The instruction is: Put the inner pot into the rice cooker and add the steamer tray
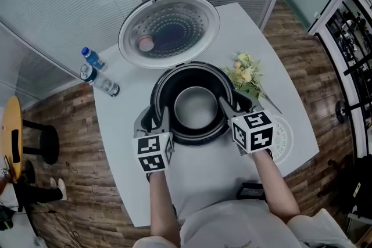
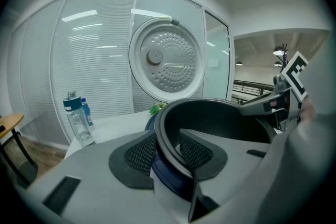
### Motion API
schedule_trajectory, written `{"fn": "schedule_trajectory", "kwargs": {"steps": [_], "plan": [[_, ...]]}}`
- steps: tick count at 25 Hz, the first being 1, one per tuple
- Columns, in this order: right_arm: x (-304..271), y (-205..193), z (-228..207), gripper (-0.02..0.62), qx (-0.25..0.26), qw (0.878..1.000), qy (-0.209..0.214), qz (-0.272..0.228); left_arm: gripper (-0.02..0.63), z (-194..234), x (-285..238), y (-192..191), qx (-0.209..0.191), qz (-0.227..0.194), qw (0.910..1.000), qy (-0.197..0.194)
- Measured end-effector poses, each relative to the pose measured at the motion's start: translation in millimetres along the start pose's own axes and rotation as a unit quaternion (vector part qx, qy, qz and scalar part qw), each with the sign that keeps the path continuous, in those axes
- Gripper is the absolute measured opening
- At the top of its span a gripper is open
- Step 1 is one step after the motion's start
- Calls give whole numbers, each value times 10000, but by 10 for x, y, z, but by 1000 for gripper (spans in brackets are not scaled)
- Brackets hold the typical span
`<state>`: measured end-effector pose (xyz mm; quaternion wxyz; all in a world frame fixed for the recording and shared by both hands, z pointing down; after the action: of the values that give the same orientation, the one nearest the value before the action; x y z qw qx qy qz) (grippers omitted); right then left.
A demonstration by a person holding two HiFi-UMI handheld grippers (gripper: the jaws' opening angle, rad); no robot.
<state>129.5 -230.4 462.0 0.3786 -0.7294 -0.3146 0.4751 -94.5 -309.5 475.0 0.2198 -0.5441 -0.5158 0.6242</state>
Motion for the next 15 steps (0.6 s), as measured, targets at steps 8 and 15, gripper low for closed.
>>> {"fn": "schedule_trajectory", "kwargs": {"steps": [8, 15], "plan": [[69, 14, 7, 152, 3, 9998, -51, -195, 144, 15, 22, -3, 173, -40, 9998, -53], [243, 16, 16, 152, -110, 9988, -93, -474, 144, 90, 127, 13, 362, -103, 9993, -29]]}}
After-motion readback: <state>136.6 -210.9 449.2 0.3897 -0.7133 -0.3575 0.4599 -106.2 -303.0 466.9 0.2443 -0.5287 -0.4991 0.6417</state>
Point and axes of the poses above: the fingertips, and each gripper's own axes: x backward along the fingers, z to its left, y out of its top, the point moved 5 cm from there along x, backward along the fingers, and after that the axes turned 15 degrees about y, right-handed, at the moved point
